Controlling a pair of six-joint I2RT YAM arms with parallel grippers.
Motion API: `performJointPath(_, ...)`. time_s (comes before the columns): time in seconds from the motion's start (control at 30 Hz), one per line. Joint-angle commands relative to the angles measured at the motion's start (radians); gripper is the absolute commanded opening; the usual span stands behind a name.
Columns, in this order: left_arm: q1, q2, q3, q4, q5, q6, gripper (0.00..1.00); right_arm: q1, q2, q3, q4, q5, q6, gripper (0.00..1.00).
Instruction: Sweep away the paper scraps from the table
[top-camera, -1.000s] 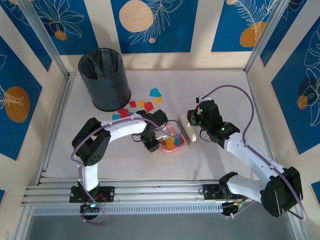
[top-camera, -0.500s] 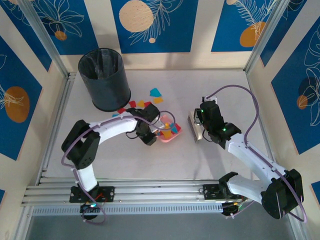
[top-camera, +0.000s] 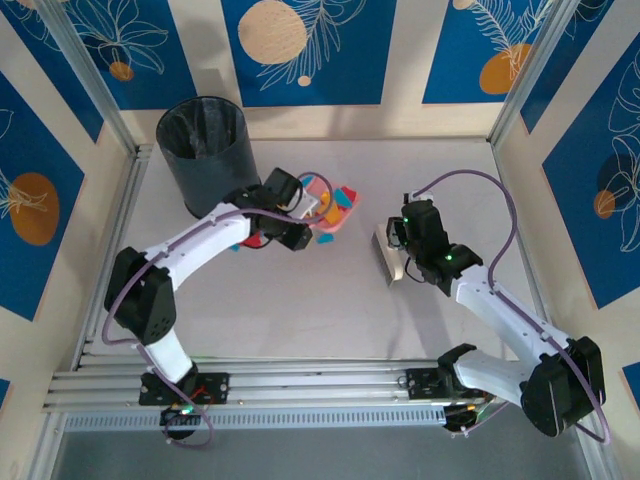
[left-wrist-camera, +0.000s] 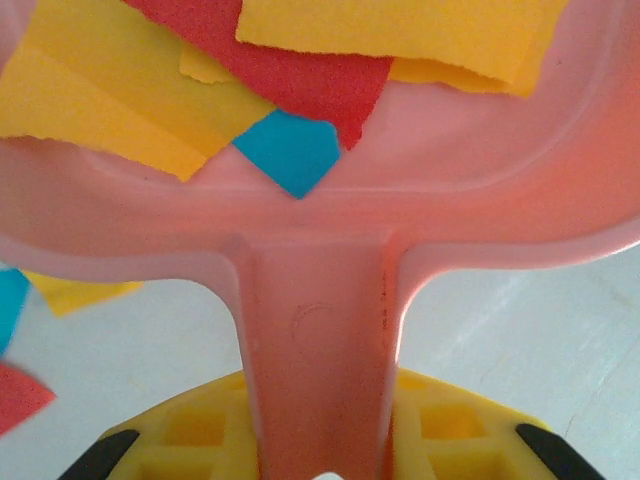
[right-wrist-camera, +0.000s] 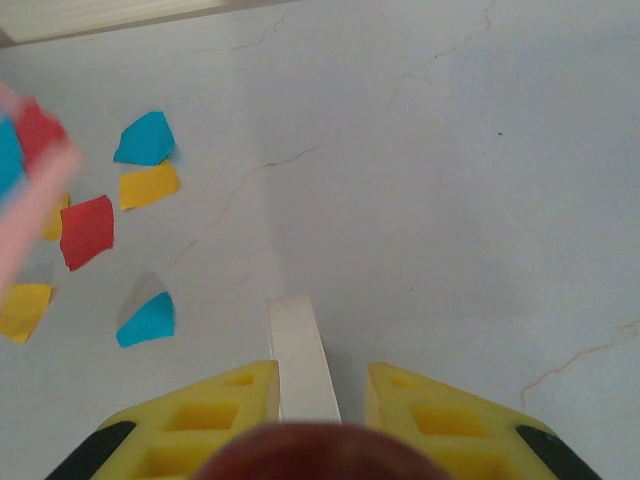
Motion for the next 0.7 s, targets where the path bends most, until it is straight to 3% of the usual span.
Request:
performJointPath(0.0, 0.039, -0.02, 0.094, -0.023, 0.052, -0.029, 0.0, -0.007, -0.001, -0.004, 0.043, -0.031, -0.013, 0.0)
performJointPath(0.67, 0.216, 0.129, 0.649, -0.286, 0.074, 0.004, 0.0, -0.024, 0.014, -0.011, 0.059, -0.086, -0.026, 0.0)
